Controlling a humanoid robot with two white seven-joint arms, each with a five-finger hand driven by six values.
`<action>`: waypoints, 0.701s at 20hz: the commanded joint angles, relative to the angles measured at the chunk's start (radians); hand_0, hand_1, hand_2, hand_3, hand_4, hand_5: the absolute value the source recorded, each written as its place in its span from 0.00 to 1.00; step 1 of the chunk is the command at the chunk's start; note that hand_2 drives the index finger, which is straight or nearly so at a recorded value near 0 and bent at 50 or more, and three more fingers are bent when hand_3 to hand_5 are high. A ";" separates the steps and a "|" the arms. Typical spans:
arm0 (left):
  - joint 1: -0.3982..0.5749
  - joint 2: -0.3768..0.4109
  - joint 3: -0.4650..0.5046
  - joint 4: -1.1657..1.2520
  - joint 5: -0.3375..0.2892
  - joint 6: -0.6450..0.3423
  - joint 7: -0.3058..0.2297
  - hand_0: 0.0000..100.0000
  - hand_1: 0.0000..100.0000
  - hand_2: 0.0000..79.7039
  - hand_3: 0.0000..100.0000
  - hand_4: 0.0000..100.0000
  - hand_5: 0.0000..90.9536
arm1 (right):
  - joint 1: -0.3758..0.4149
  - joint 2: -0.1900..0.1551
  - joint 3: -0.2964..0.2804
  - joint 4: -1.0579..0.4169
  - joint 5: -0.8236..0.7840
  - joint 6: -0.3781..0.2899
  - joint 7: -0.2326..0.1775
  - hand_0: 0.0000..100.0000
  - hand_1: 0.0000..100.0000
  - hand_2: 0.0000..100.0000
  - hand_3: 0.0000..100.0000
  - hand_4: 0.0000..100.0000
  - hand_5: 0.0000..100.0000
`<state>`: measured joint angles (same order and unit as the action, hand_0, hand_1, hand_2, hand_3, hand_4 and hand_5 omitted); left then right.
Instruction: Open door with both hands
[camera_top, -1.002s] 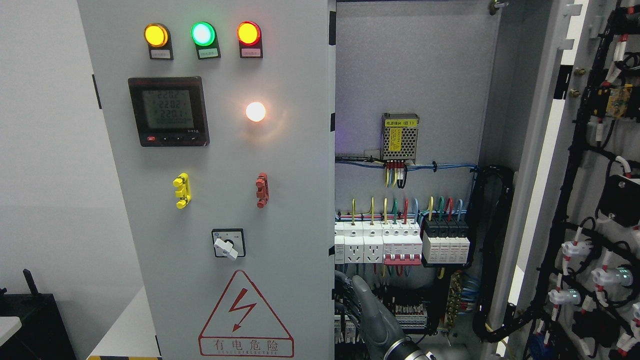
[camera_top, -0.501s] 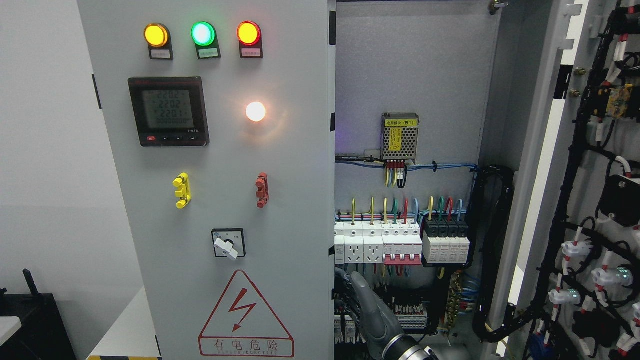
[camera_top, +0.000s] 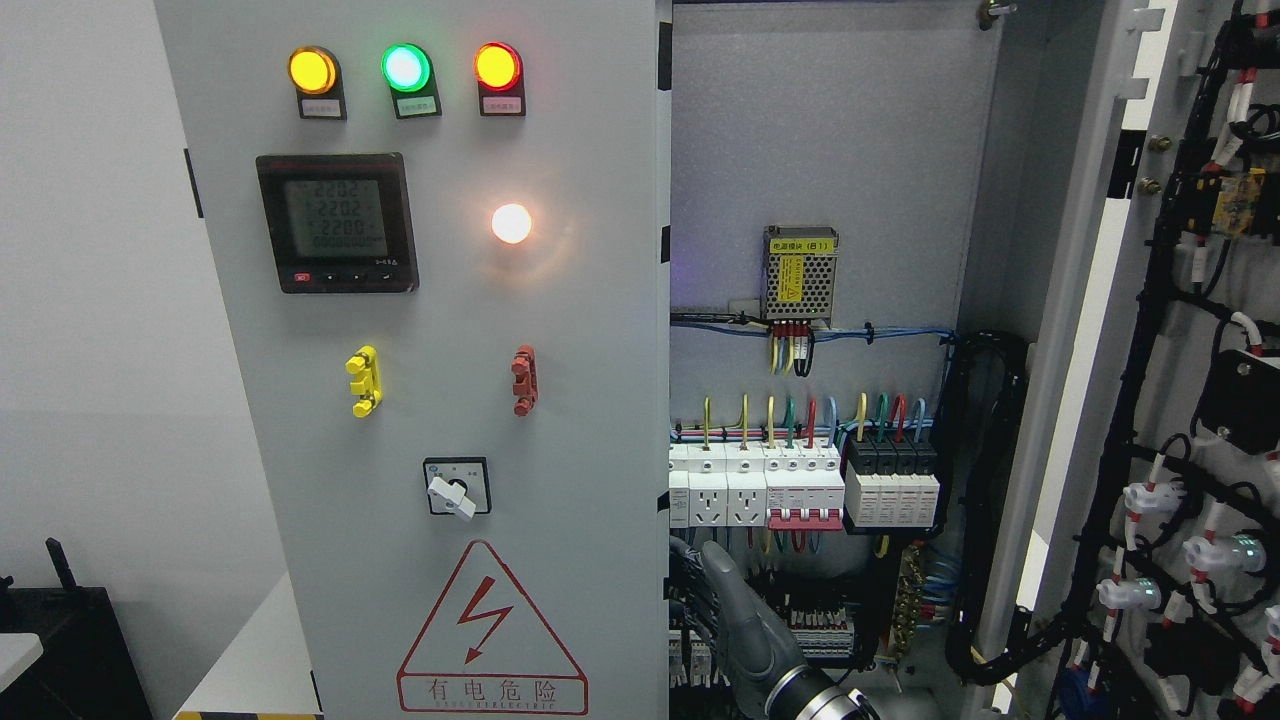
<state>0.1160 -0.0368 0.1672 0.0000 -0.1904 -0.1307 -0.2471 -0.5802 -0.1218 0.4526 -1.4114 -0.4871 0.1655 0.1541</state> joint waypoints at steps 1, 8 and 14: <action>-0.001 0.000 0.000 0.034 0.000 0.000 0.000 0.00 0.00 0.00 0.00 0.03 0.00 | -0.004 -0.016 0.008 0.011 -0.008 0.000 0.012 0.00 0.00 0.00 0.00 0.00 0.00; -0.001 0.000 0.000 0.034 0.000 0.000 0.000 0.00 0.00 0.00 0.00 0.03 0.00 | -0.026 -0.016 0.006 0.035 -0.010 -0.001 0.021 0.00 0.00 0.00 0.00 0.00 0.00; -0.001 0.000 0.000 0.034 0.000 0.000 0.000 0.00 0.00 0.00 0.00 0.03 0.00 | -0.026 -0.018 0.006 0.035 -0.010 -0.001 0.024 0.00 0.00 0.00 0.00 0.00 0.00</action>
<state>0.1157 -0.0368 0.1672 0.0000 -0.1900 -0.1306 -0.2471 -0.6013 -0.1341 0.4569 -1.3896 -0.4960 0.1655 0.1746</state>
